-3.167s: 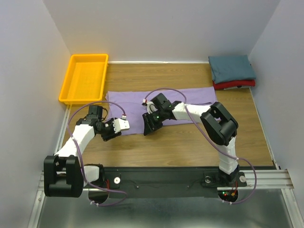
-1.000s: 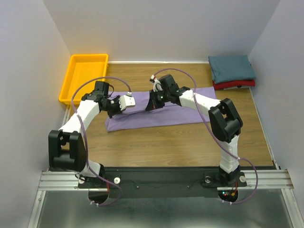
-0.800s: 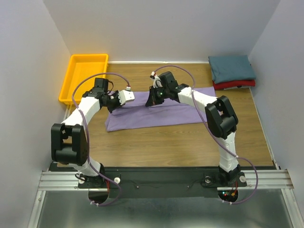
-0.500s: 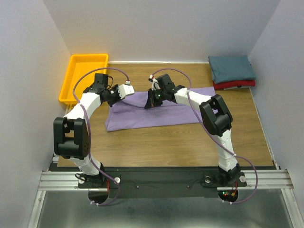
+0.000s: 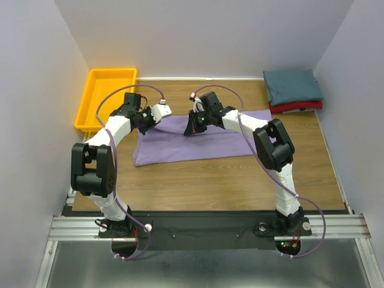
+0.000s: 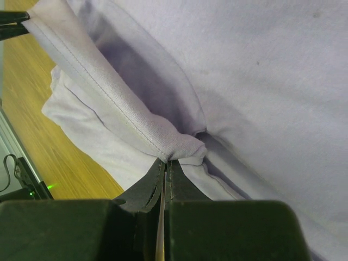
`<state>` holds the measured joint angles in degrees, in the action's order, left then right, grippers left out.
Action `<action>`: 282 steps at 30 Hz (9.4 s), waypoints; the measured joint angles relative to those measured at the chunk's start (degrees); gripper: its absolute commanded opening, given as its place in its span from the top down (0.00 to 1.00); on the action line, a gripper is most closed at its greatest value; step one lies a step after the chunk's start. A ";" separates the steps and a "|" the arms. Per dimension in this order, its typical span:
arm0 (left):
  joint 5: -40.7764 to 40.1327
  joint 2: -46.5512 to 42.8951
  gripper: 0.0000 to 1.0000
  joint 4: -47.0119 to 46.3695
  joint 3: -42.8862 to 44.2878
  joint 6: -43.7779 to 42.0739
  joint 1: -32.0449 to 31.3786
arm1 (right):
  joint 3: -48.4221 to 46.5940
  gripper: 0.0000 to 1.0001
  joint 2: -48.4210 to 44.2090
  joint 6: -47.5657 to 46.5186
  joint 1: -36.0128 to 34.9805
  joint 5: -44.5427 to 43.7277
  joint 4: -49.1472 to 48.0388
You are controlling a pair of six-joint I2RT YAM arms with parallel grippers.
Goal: Fold and stack the t-shirts
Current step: Fold the tshirt
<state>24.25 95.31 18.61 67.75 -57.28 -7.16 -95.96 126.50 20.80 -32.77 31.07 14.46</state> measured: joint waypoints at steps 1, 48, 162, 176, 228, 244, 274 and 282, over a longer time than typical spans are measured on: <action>-0.37 0.00 1.00 -0.11 0.00 0.96 -0.20 | 0.00 0.99 0.00 0.00 0.13 0.07 0.00; -4.68 -9.11 0.96 9.35 -9.51 -1.90 -2.91 | 7.39 0.86 0.50 4.52 0.20 12.94 -1.16; -11.30 47.87 0.78 9.70 59.39 48.59 -10.54 | 28.65 0.59 -18.01 -34.27 3.87 12.98 33.42; -12.24 46.27 0.68 1.79 58.60 46.66 -10.88 | 9.97 0.66 -13.99 -30.58 10.01 3.89 31.10; -3.91 48.04 0.87 0.09 55.43 55.15 -7.02 | -28.00 0.72 19.47 -0.87 16.26 -8.33 7.45; -1.49 40.30 0.75 -1.16 44.04 53.20 -6.23 | -10.84 0.49 6.84 -3.80 16.20 -5.44 7.04; 1.88 33.53 0.68 -8.02 33.03 51.63 -8.09 | 23.08 0.64 -12.24 -17.46 15.54 5.44 8.48; 0.59 41.11 0.69 -5.62 42.58 51.71 -8.11 | 20.87 0.61 -9.33 -15.30 13.14 9.75 7.78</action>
<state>24.84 136.42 12.99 110.32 -5.56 -15.27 -75.09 117.16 5.50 -19.64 40.82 22.24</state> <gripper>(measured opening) 0.309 0.365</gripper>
